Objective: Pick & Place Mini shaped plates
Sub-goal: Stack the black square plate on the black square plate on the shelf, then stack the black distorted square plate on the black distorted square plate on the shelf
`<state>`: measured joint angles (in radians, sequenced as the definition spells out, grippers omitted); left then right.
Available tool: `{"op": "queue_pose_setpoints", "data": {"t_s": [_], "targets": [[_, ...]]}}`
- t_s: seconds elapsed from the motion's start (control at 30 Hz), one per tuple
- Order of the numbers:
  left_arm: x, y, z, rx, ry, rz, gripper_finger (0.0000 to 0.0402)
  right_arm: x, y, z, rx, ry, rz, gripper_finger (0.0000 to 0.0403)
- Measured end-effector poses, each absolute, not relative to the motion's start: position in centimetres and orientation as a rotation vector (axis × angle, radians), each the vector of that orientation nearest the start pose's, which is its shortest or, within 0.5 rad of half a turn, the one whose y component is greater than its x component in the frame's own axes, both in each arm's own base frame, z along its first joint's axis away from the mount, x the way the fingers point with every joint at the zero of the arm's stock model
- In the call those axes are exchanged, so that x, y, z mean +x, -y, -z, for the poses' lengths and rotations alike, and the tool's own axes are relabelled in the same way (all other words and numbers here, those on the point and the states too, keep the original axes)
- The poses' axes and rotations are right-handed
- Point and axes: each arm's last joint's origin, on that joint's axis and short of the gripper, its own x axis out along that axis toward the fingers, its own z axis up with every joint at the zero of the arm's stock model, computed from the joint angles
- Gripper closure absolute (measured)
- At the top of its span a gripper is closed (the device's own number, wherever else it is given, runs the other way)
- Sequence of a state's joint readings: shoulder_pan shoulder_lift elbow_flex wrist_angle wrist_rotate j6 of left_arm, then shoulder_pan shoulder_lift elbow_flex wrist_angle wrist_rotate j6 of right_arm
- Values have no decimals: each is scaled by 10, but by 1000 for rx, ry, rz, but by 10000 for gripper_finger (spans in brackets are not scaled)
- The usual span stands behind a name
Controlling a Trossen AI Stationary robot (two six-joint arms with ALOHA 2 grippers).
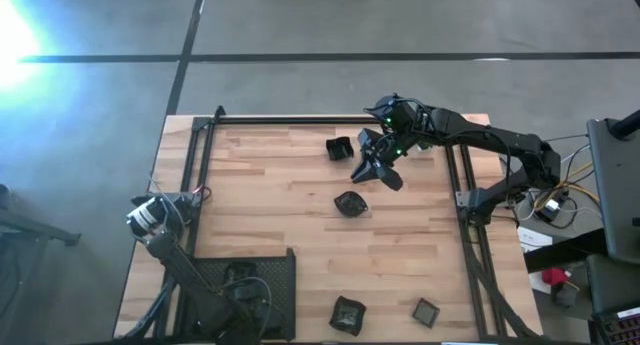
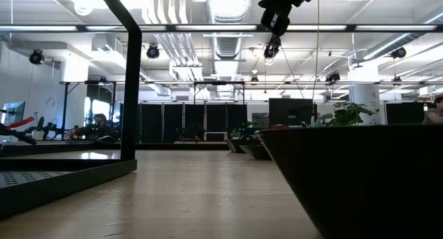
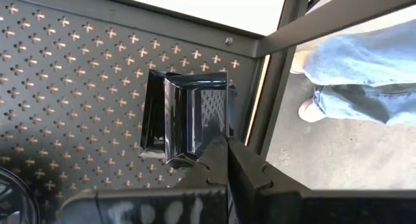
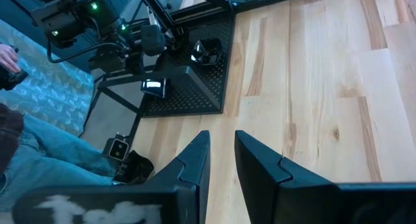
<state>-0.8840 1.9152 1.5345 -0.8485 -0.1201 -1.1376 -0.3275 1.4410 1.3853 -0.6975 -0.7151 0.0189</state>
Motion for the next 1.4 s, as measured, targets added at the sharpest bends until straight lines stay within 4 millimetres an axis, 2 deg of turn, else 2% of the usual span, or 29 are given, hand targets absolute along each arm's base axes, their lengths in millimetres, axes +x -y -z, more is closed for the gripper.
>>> {"op": "queue_pose_setpoints", "data": {"t_s": [0.87, 1.23, 1.4], "targets": [[249, 296, -225, -310, -1264, -61, 401, 289, 78, -350, 394, -661, -361, 335], [249, 296, -225, -331, -1265, -73, 336, 289, 78, -350, 394, -661, -361, 335], [249, 297, -225, -354, -1267, -76, 331, 289, 78, -350, 394, -661, -361, 335]]}}
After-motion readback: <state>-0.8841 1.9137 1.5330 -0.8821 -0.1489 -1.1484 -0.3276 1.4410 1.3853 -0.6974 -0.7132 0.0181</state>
